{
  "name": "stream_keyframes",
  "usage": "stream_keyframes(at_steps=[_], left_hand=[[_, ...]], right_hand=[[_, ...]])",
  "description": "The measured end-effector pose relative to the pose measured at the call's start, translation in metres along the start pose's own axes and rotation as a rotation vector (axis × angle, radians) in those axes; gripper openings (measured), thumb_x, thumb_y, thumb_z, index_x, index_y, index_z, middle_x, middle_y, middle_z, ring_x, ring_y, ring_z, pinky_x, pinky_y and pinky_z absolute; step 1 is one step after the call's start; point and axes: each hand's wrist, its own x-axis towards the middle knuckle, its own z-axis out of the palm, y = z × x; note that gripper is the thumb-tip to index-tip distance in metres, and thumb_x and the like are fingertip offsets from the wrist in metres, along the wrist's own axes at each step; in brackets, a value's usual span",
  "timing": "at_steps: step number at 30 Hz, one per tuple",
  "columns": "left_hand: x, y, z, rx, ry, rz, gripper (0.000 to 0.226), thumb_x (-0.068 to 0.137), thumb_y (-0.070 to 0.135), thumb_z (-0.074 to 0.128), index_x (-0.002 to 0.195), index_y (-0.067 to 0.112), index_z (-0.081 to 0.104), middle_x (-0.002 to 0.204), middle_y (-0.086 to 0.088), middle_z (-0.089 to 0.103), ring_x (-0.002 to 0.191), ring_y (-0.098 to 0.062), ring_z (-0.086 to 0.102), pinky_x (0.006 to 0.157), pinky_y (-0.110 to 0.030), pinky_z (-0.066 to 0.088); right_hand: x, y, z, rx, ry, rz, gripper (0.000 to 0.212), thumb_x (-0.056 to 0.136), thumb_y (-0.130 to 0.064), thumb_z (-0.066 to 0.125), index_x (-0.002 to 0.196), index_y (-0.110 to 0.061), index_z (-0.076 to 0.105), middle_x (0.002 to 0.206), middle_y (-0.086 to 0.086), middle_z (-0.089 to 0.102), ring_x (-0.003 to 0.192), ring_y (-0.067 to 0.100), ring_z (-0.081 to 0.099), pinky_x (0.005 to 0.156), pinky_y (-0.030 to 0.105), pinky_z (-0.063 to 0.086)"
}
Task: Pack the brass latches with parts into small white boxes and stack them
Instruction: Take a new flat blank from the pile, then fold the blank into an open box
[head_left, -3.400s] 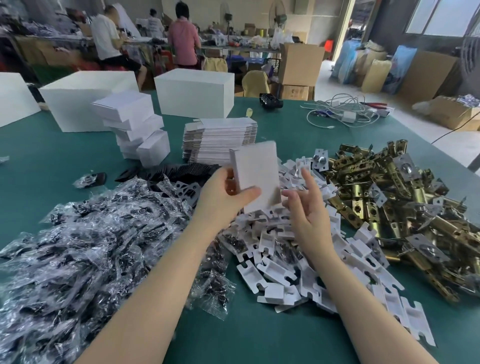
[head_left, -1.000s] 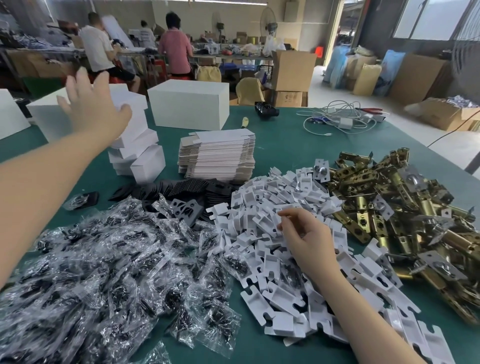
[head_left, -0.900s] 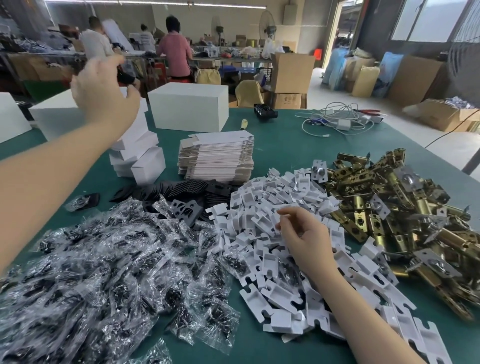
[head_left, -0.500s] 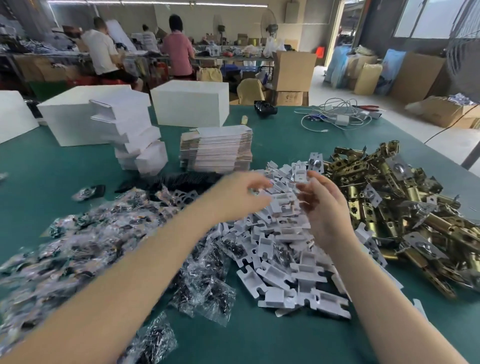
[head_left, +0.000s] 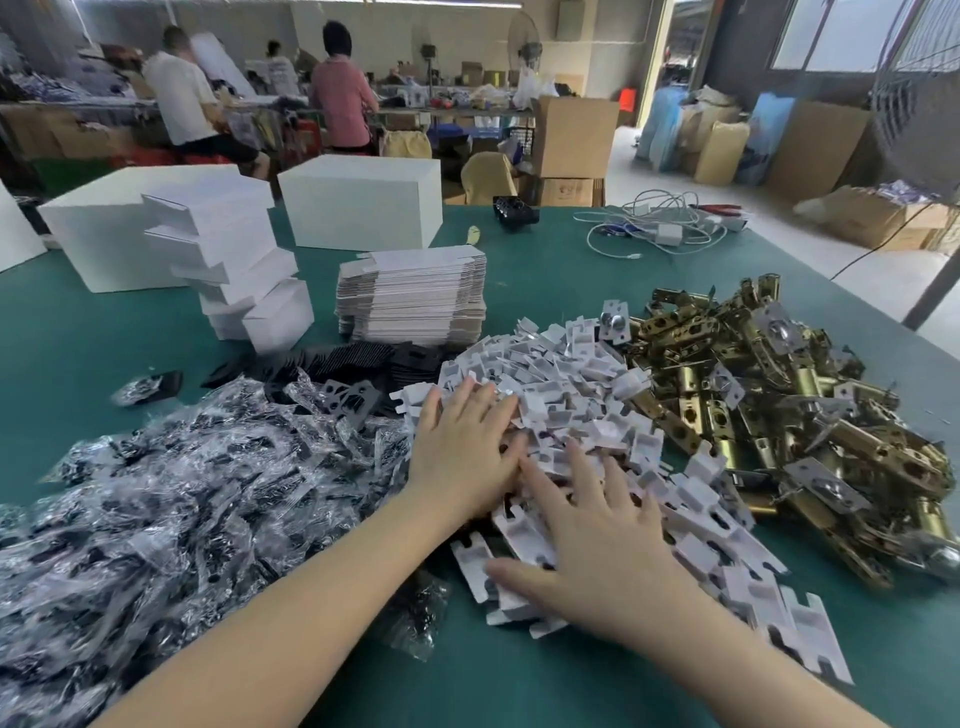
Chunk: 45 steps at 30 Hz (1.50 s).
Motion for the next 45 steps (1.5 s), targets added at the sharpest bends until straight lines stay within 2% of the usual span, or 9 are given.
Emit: stream_keyframes(at_steps=[8, 14, 22, 26, 29, 34, 39, 41, 45], left_hand=[[-0.004, -0.006, -0.021, -0.203, 0.184, 0.102, 0.046, 0.103, 0.038, 0.042, 0.147, 0.025, 0.046, 0.157, 0.001, 0.039, 0.142, -0.016, 0.038, 0.119, -0.040, 0.021], [0.044, -0.051, -0.054, -0.318, 0.399, -0.038, 0.030, 0.104, 0.036, 0.046, 0.119, 0.020, 0.067, 0.099, 0.009, 0.070, 0.072, -0.001, 0.059, 0.061, -0.019, 0.045], [0.137, -0.126, -0.080, 0.096, 0.493, -0.097, 0.026, 0.094, 0.018, 0.056, 0.117, 0.006, 0.059, 0.120, -0.016, 0.057, 0.111, -0.034, 0.052, 0.092, -0.045, 0.043], [0.167, -0.129, -0.091, 0.100, 0.106, -0.135, 0.038, 0.103, 0.025, 0.037, 0.140, 0.015, 0.039, 0.145, -0.020, 0.045, 0.134, -0.039, 0.040, 0.111, -0.049, 0.030], [0.162, -0.129, -0.097, 0.234, 0.070, 0.013, 0.019, 0.105, 0.031, 0.039, 0.103, 0.024, 0.057, 0.118, -0.010, 0.065, 0.113, -0.034, 0.056, 0.096, -0.043, 0.039], [0.136, -0.129, -0.110, 0.250, 0.285, 0.025, 0.033, 0.106, 0.021, 0.038, 0.125, 0.018, 0.064, 0.122, -0.018, 0.064, 0.103, -0.039, 0.058, 0.073, -0.036, 0.036], [0.094, -0.078, -0.137, -0.595, 0.846, -0.197, 0.031, 0.104, 0.023, 0.047, 0.123, 0.004, 0.065, 0.101, -0.011, 0.071, 0.098, -0.023, 0.065, 0.069, -0.017, 0.038], [0.065, -0.043, -0.134, -1.100, 0.756, -0.255, 0.026, 0.100, 0.022, 0.056, 0.117, 0.006, 0.066, 0.091, 0.002, 0.069, 0.085, -0.002, 0.067, 0.066, -0.007, 0.045], [0.004, 0.009, -0.088, -1.608, 0.308, -0.446, 0.007, 0.098, 0.028, 0.062, 0.098, 0.023, 0.067, 0.096, 0.003, 0.074, 0.094, -0.018, 0.068, 0.085, -0.042, 0.058]], right_hand=[[0.032, 0.016, -0.012, 0.215, 0.185, 0.023, 0.101, 0.064, -0.097, 0.015, 0.149, -0.043, 0.025, 0.162, 0.002, 0.017, 0.148, 0.032, 0.013, 0.116, 0.056, 0.016], [0.060, 0.013, -0.020, 0.304, 0.493, 0.079, 0.050, 0.096, -0.058, 0.038, 0.133, -0.029, 0.054, 0.142, -0.004, 0.051, 0.132, 0.020, 0.043, 0.110, 0.042, 0.035], [0.065, 0.013, 0.000, 0.359, 0.543, 0.115, 0.035, 0.096, -0.041, 0.050, 0.128, -0.031, 0.061, 0.136, -0.012, 0.059, 0.137, 0.014, 0.041, 0.118, 0.038, 0.026], [0.064, 0.012, -0.001, 0.386, 0.546, 0.124, 0.033, 0.096, -0.038, 0.051, 0.127, -0.031, 0.062, 0.136, -0.012, 0.058, 0.137, 0.013, 0.040, 0.118, 0.039, 0.026], [0.063, 0.012, -0.002, 0.412, 0.552, 0.124, 0.032, 0.096, -0.037, 0.052, 0.126, -0.031, 0.063, 0.135, -0.012, 0.059, 0.136, 0.013, 0.041, 0.117, 0.040, 0.029], [0.062, 0.012, -0.002, 0.426, 0.567, 0.111, 0.031, 0.095, -0.035, 0.053, 0.122, -0.028, 0.066, 0.130, -0.010, 0.063, 0.132, 0.015, 0.046, 0.113, 0.043, 0.034], [0.060, 0.010, -0.007, 0.599, 0.695, 0.048, 0.022, 0.095, -0.026, 0.059, 0.115, -0.022, 0.068, 0.114, -0.010, 0.067, 0.117, 0.017, 0.057, 0.102, 0.047, 0.045], [0.056, 0.008, -0.014, 0.632, 0.886, 0.008, 0.020, 0.094, -0.019, 0.062, 0.113, -0.017, 0.068, 0.107, -0.010, 0.066, 0.105, 0.016, 0.062, 0.096, 0.046, 0.048], [0.047, 0.005, -0.038, 0.795, 0.896, -0.143, 0.044, 0.095, -0.043, 0.051, 0.135, -0.024, 0.051, 0.118, -0.020, 0.058, 0.093, 0.004, 0.064, 0.082, 0.029, 0.055]])
